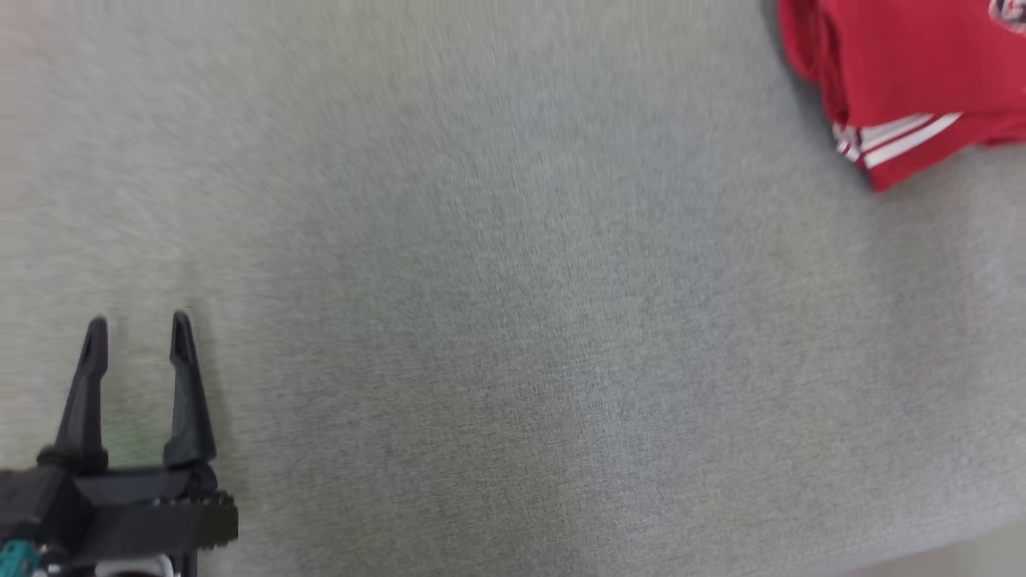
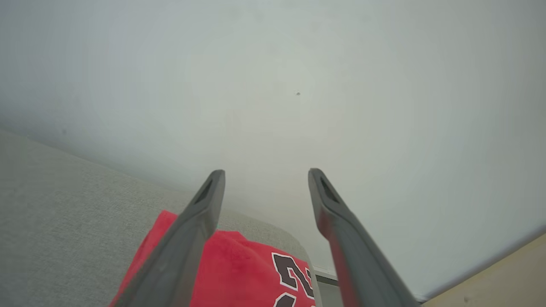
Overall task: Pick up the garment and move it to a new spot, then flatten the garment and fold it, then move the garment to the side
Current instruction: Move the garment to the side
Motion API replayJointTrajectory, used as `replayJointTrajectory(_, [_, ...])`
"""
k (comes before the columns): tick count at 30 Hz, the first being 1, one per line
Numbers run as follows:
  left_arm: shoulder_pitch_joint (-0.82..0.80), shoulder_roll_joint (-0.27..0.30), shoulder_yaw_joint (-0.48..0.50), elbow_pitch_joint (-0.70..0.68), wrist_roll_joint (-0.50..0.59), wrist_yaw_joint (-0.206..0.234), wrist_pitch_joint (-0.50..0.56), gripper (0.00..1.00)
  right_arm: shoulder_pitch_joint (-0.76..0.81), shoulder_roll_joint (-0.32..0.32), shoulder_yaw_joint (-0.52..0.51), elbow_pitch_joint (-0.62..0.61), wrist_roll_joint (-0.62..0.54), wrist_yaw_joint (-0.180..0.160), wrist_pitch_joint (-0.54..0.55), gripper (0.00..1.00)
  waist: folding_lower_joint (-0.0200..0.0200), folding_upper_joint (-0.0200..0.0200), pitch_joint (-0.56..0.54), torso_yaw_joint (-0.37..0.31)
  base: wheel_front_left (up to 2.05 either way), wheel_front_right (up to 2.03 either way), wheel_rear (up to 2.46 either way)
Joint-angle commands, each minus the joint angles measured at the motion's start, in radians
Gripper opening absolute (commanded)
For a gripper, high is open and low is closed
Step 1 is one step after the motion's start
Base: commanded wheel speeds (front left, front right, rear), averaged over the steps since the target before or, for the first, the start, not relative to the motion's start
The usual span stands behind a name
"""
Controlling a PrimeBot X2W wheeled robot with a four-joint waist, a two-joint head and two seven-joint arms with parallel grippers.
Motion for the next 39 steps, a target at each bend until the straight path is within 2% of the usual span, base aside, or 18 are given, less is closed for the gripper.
replayJointTrajectory(1, [0.028, -0.009, 0.009, 0.007, -0.009, 0.002, 0.001, 1.0, 0.055, 0.021, -0.033, -0.04, -0.004, -0.003, -0.006, 1.0, -0.0004, -0.0006, -0.13, 0.05, 0.0, 0.0, 0.0])
replayJointTrajectory(9, [0.088, -0.032, 0.016, 0.055, -0.016, -0.007, 0.001, 1.0, 0.408, 0.151, -0.259, -0.266, -0.056, -0.003, -0.006, 1.0, -0.0004, -0.0006, -0.267, 0.1, 0.0, 0.0, 0.0])
replayJointTrajectory(15, [0.091, -0.037, 0.005, 0.083, -0.015, -0.016, 0.001, 1.0, 0.681, 0.262, -0.42, -0.44, -0.125, -0.003, -0.006, 1.0, -0.0004, -0.0006, -0.307, 0.148, 0.0, 0.0, 0.0])
replayJointTrajectory(20, [0.091, -0.04, -0.01, 0.104, -0.007, -0.021, 0.001, 1.0, 0.882, 0.367, -0.516, -0.565, -0.181, -0.003, -0.006, 1.0, -0.0004, -0.0006, -0.331, 0.178, 0.0, 0.0, 0.0])
replayJointTrajectory(30, [0.107, -0.042, -0.044, 0.165, 0.004, -0.029, 0.001, 1.0, 1.115, 0.485, -0.569, -0.673, -0.235, -0.003, -0.006, 1.0, -0.0004, -0.0006, -0.396, 0.201, 0.0, 0.0, 0.0])
replayJointTrajectory(39, [0.16, -0.043, -0.05, 0.22, -0.002, -0.033, 0.001, 1.0, 1.224, 0.525, -0.553, -0.655, -0.23, -0.003, -0.006, 1.0, -0.0004, -0.0006, -0.479, 0.187, 0.0, 0.0, 0.0])
